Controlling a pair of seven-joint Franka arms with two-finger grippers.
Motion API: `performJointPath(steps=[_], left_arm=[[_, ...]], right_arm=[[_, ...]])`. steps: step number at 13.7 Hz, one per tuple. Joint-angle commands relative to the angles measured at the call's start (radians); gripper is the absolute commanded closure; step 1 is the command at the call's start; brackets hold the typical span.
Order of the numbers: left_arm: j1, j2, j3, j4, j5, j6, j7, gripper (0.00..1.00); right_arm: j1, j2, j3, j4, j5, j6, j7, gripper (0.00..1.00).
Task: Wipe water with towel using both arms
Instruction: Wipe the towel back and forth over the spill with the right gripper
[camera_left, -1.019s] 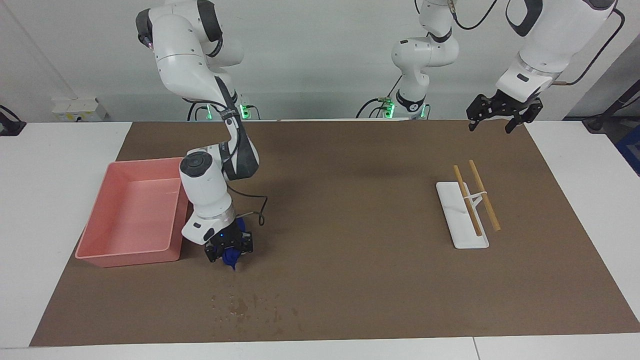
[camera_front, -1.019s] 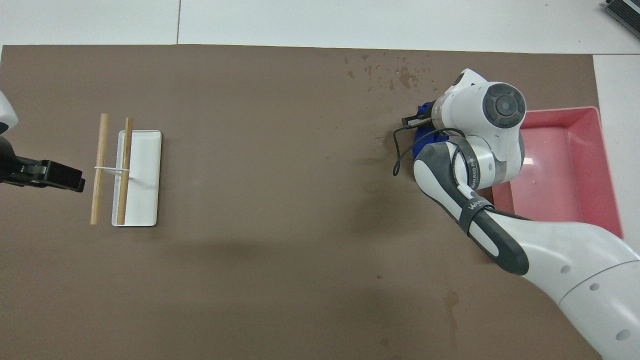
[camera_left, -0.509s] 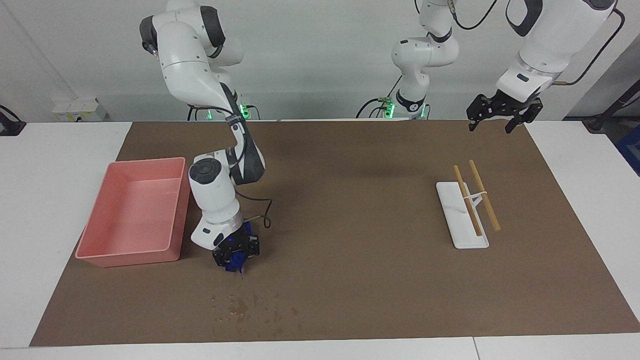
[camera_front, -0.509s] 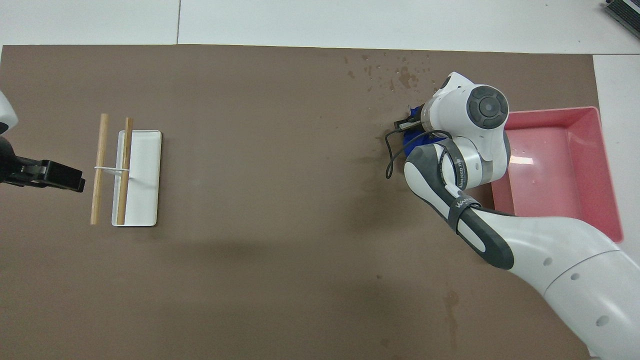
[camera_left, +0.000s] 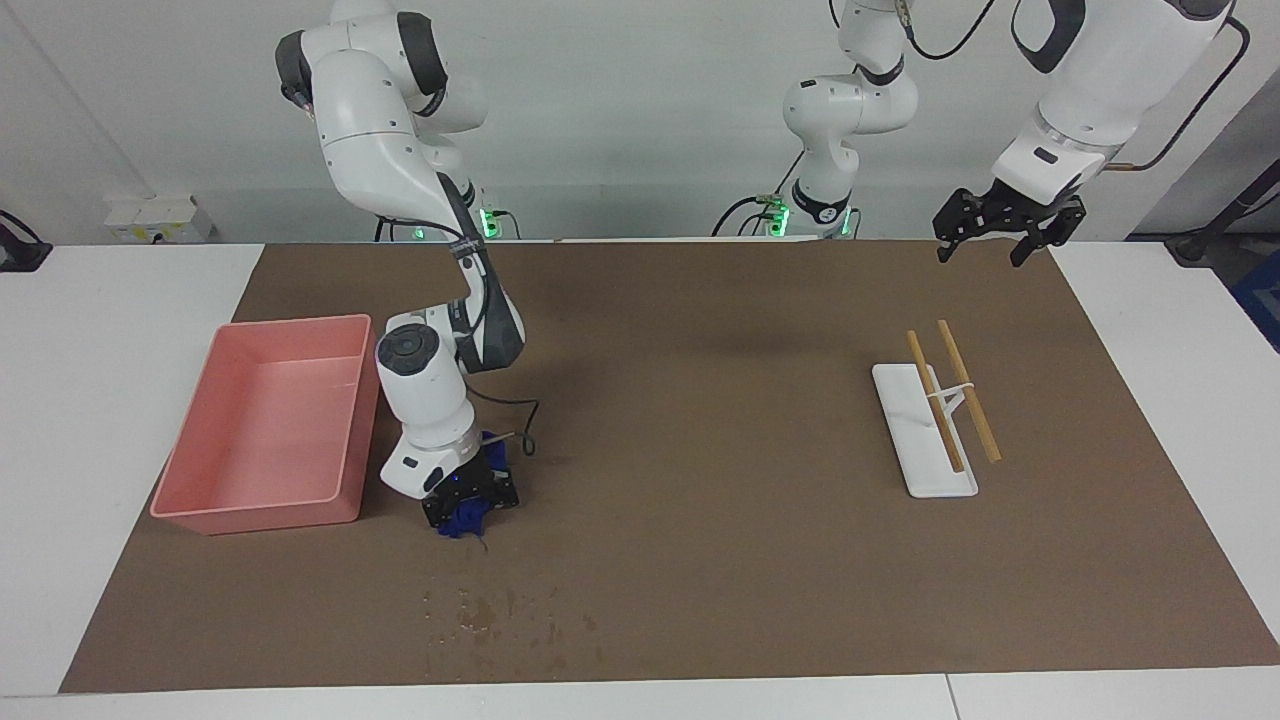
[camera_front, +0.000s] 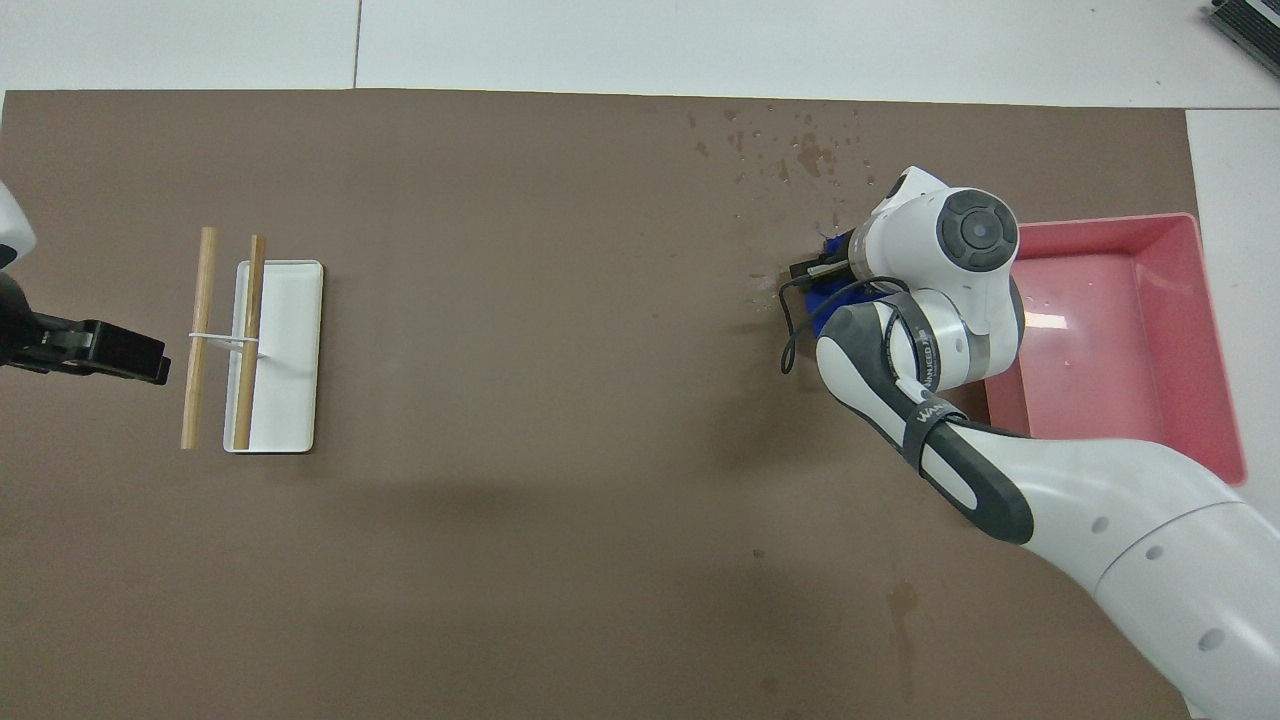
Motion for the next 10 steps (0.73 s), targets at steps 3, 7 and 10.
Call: performJointPath(steps=[3,7,10], left_arm=[[0.001,-0.003,0.000,0.002,0.020,-0.013,0.007,0.00],[-0.006,-0.003,0.000,0.002,0.020,-0.015,0.008,0.00],[-0.006,-0.004,-0.002,0.000,0.020,-0.009,0.007,0.00]], right_arm=[[-0.039,-0.085,0.009,-0.060,0.008,-0.260,0.013,1.00],[-0.062,-0.159,0.009,-0.103,0.118,-0.384,0.013,1.00],[-0.062,-0.186,0.009,-0.175,0.230,-0.368,0.027,1.00]])
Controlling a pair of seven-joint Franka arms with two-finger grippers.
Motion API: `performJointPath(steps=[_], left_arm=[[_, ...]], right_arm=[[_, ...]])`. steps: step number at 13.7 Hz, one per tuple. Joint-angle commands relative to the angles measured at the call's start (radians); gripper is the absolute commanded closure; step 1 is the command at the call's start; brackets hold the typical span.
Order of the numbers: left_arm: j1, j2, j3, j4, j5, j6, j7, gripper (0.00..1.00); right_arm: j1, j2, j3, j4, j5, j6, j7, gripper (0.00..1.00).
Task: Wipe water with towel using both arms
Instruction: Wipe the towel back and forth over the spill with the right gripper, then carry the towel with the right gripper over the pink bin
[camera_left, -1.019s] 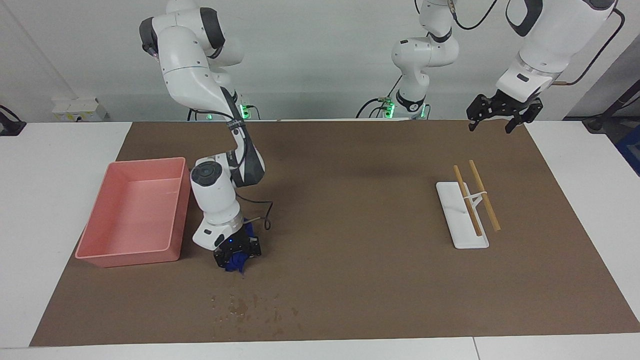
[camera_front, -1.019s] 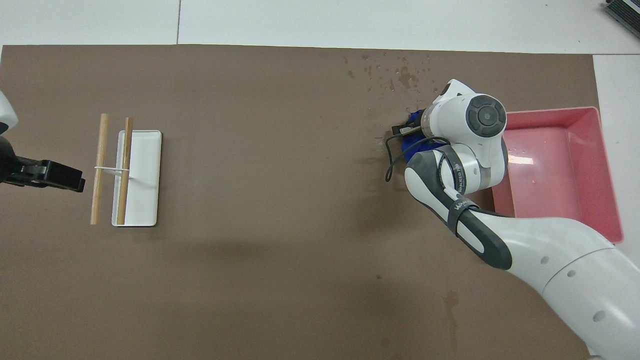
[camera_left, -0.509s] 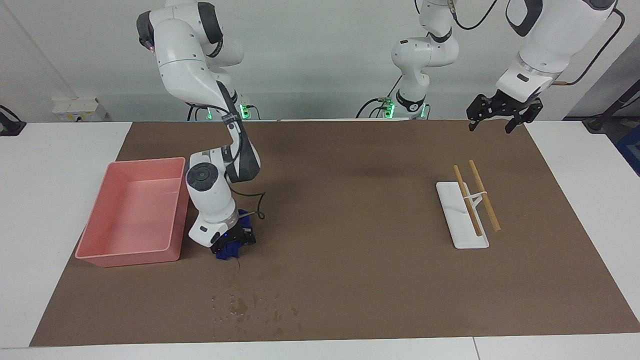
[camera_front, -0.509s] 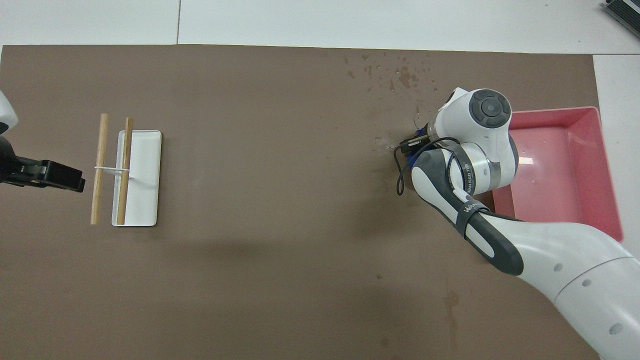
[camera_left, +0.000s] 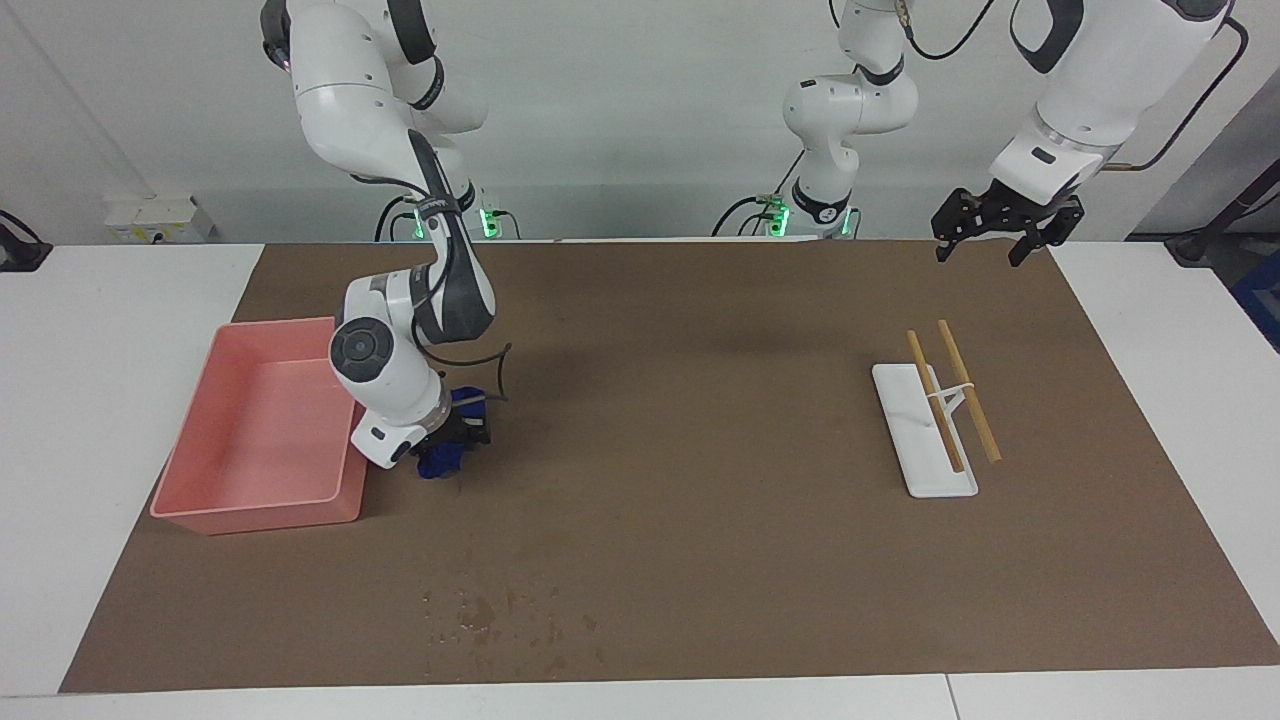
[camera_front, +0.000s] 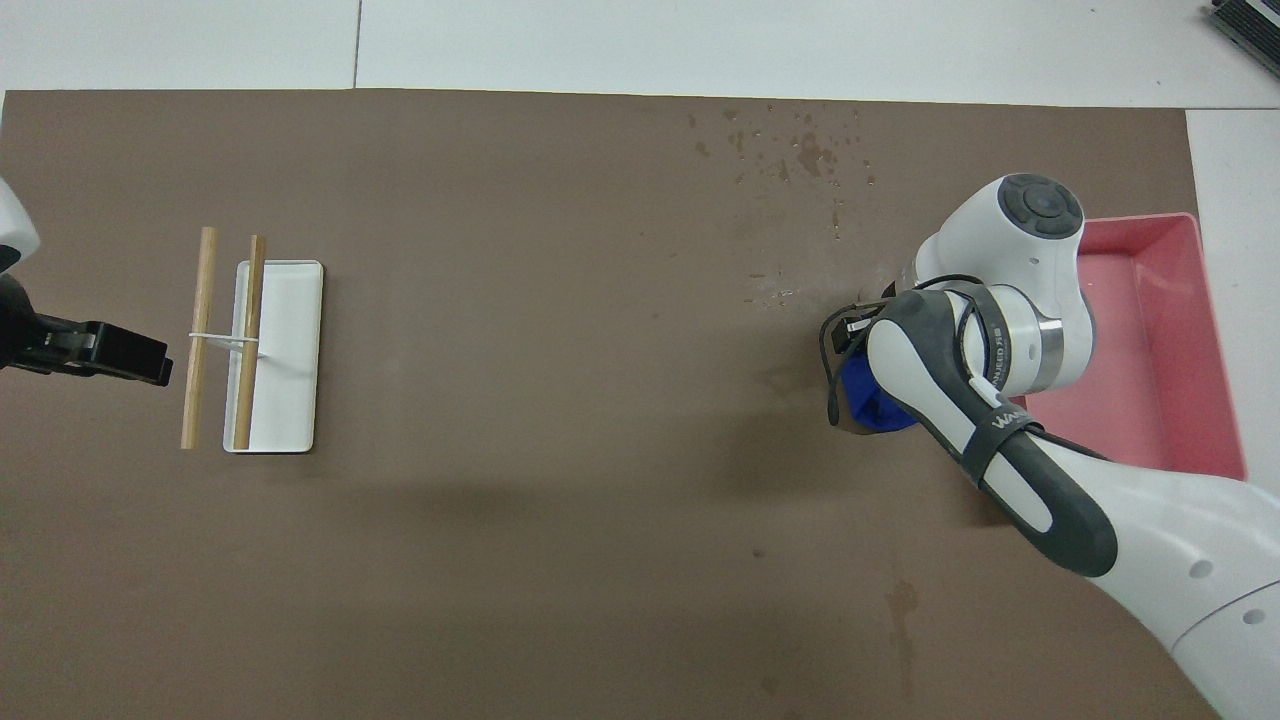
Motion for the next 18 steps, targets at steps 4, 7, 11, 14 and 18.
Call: performJointPath(steps=[4,7,11,14,18], left_arm=[[0.000,-0.001,0.000,0.002,0.017,0.030,0.013,0.00],[0.001,0.002,0.000,0.009,-0.011,0.022,0.013,0.00],[-0.003,-0.001,0.002,0.000,-0.009,0.028,0.011,0.00],[-0.011,-0.003,0.003,0.000,-0.009,0.019,0.008,0.00],[0.000,-0.003,0.003,0.000,-0.009,0.019,0.008,0.00]], right_arm=[[-0.010,-0.067,0.010,-0.138,0.085,0.016,0.056,1.00],[-0.004,-0.072,0.010,-0.129,0.143,0.003,0.114,1.00],[-0.005,-0.174,0.009,-0.060,0.142,-0.156,0.137,1.00],[-0.027,-0.251,0.004,0.024,0.137,-0.334,0.136,1.00],[-0.050,-0.326,-0.002,0.181,0.062,-0.592,0.128,1.00]])
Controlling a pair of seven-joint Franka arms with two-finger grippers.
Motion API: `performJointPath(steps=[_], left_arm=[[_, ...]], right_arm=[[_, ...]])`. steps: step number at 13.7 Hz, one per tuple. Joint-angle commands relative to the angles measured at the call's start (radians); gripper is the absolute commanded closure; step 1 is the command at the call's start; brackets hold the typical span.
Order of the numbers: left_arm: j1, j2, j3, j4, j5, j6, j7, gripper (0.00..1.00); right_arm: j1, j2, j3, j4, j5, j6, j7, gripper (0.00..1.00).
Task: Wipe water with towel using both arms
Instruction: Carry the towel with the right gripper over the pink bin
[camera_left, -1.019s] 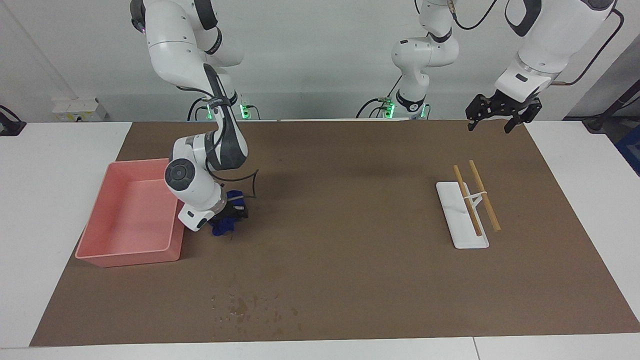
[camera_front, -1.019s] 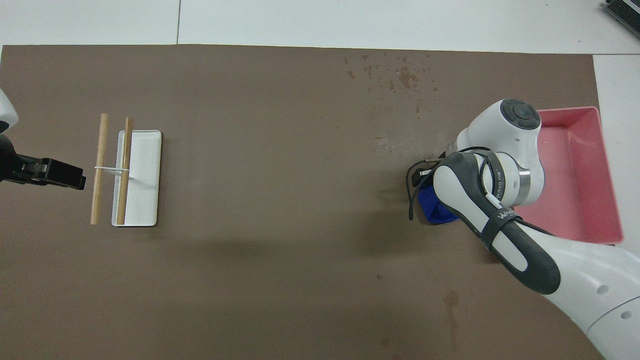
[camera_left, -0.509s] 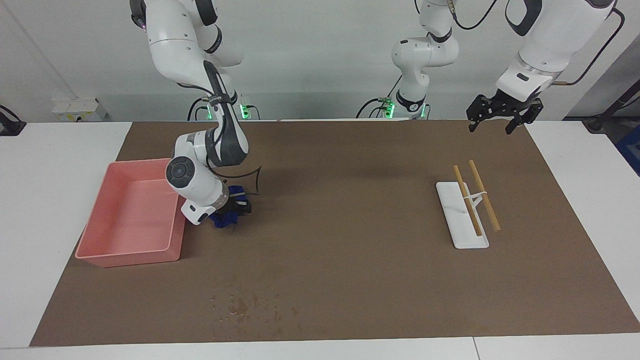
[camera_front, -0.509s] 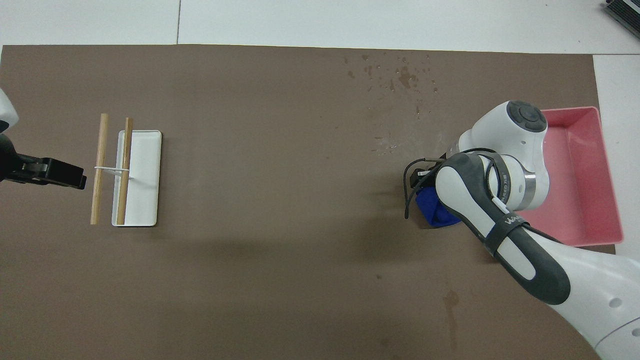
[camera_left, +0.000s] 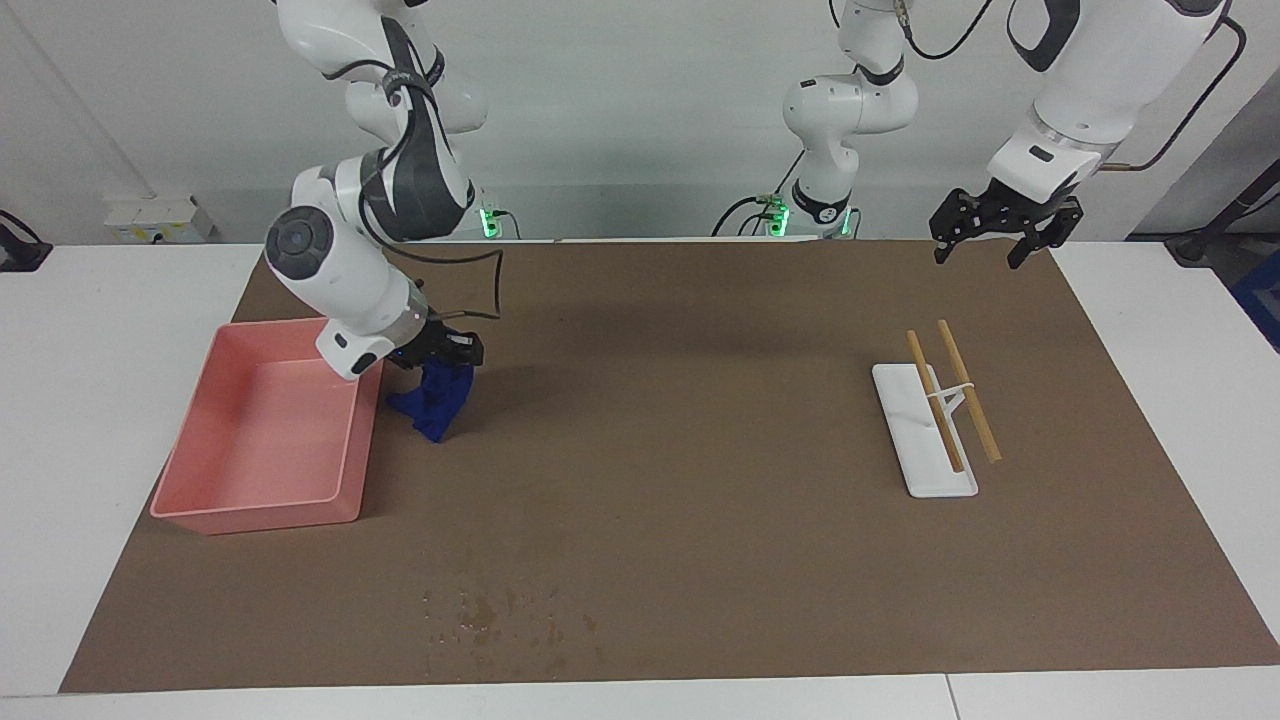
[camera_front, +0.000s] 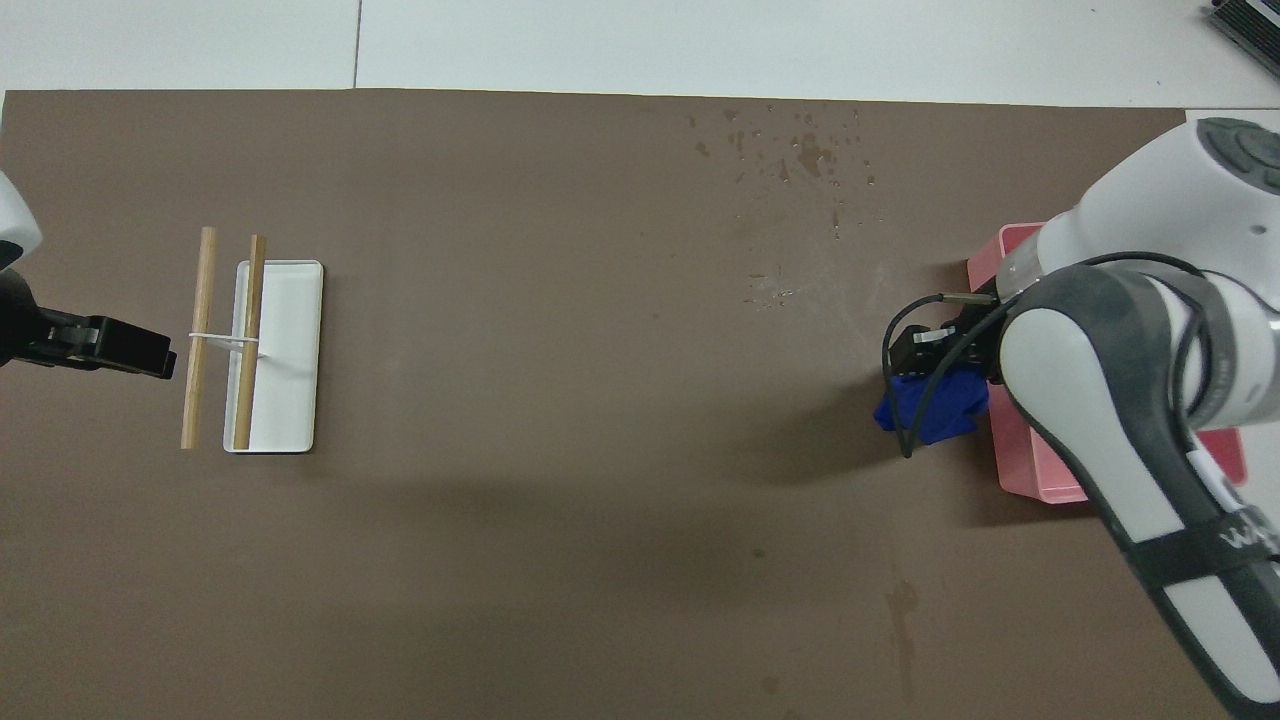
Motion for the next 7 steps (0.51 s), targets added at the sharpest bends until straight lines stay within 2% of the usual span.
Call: performJointPath(steps=[1,4,7], left_arm=[[0.002,-0.003,0.005,-0.001,-0.006,0.000,0.008,0.00],[0.000,-0.003,0.005,-0.001,-0.006,0.000,0.008,0.00],[0.000,-0.003,0.005,-0.001,-0.006,0.000,0.008,0.00]], right_arm=[[-0.027,-0.023,0.008,0.144,-0.076,-0.191,-0.005,1.00],[-0.109,-0.091,0.006,0.189,-0.182,-0.299,-0.185,1.00],[-0.210,-0.143,0.005,0.192,-0.286,-0.318,-0.435,1.00]])
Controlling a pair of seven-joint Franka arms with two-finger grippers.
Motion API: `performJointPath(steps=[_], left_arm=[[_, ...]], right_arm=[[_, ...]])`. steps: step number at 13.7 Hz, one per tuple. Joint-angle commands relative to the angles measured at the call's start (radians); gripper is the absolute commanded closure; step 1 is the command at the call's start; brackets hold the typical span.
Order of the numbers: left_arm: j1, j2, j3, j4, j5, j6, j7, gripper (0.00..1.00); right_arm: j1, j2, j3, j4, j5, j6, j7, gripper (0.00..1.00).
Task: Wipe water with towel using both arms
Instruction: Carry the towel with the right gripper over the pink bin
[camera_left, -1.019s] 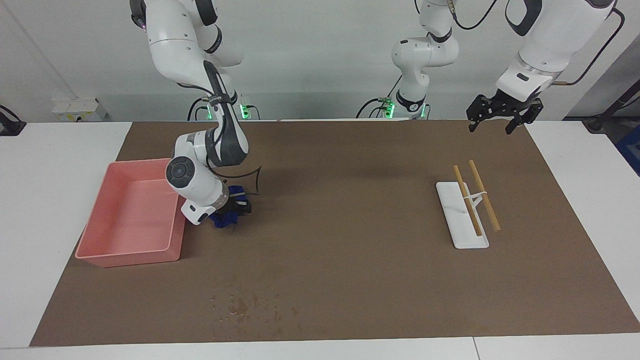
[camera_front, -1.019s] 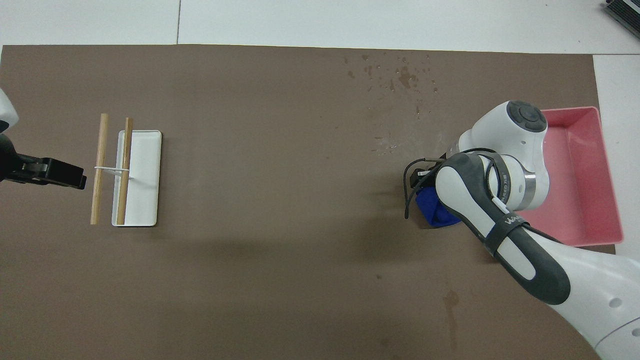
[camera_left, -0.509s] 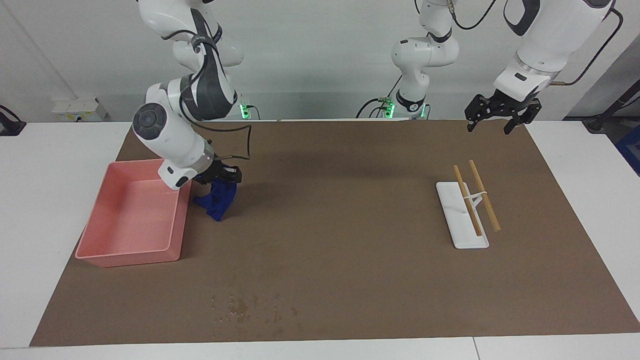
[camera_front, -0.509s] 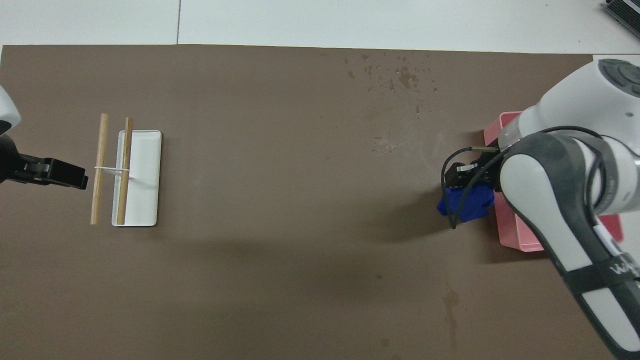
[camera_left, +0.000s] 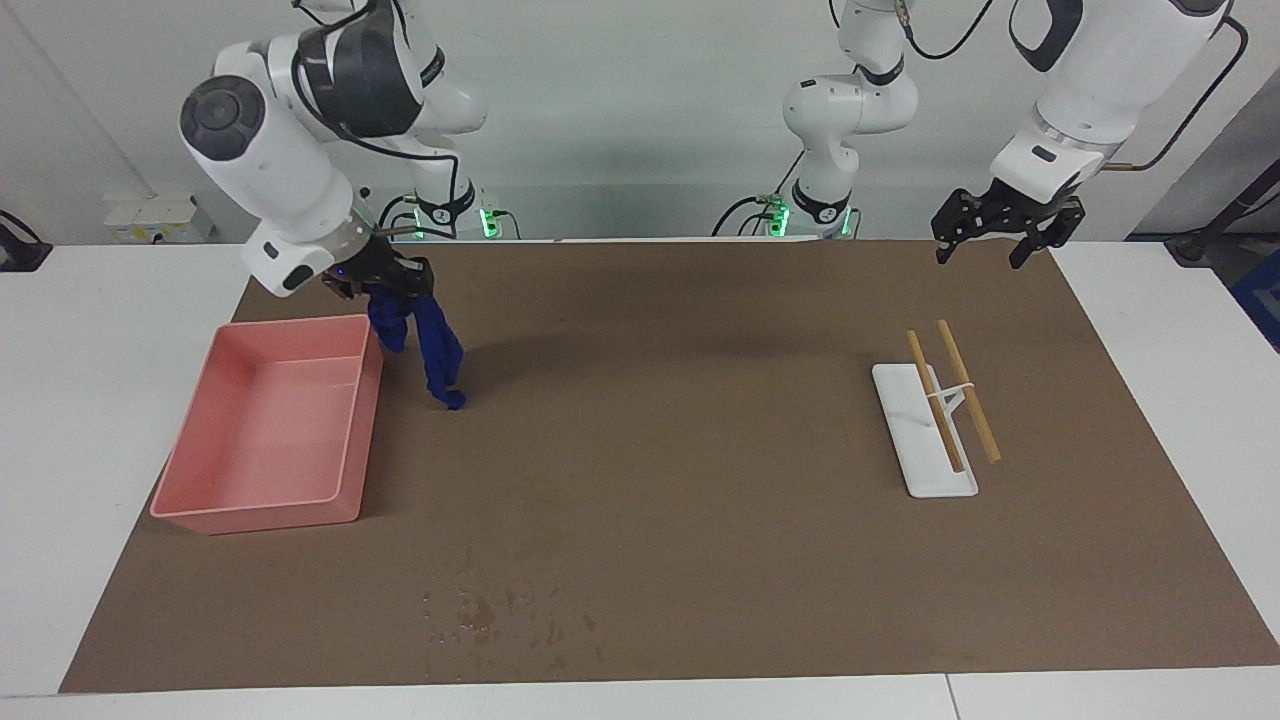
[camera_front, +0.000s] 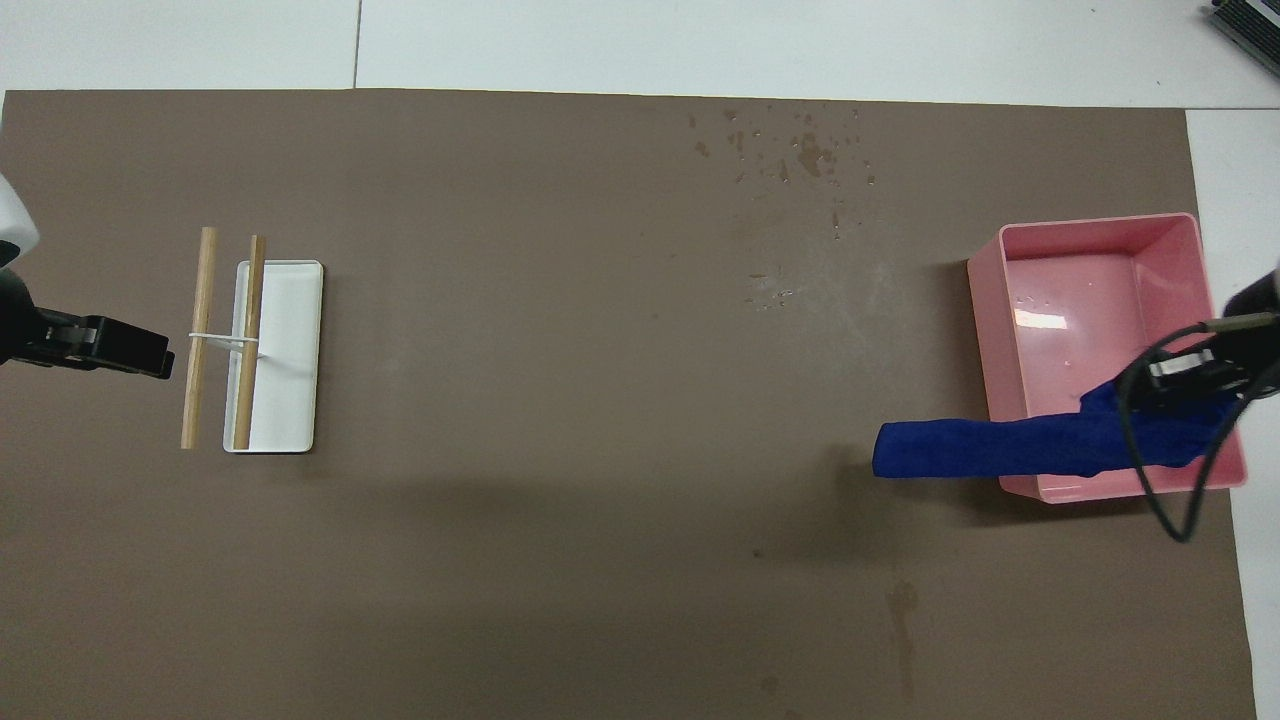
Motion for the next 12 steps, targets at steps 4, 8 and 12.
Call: performJointPath(steps=[4,8,12], left_arm=[[0.001,-0.003,0.004,-0.001,-0.006,0.000,0.008,0.00],[0.000,-0.003,0.004,-0.001,-0.006,0.000,0.008,0.00],[0.000,-0.003,0.004,-0.001,-0.006,0.000,0.008,0.00]], right_arm=[[-0.120,-0.045,0.009,0.055,-0.147,-0.012,-0.353,1.00],[-0.165,-0.045,0.011,0.112,-0.215,0.011,-0.575,1.00],[-0.174,-0.043,-0.011,0.216,-0.235,0.011,-0.704,1.00]])
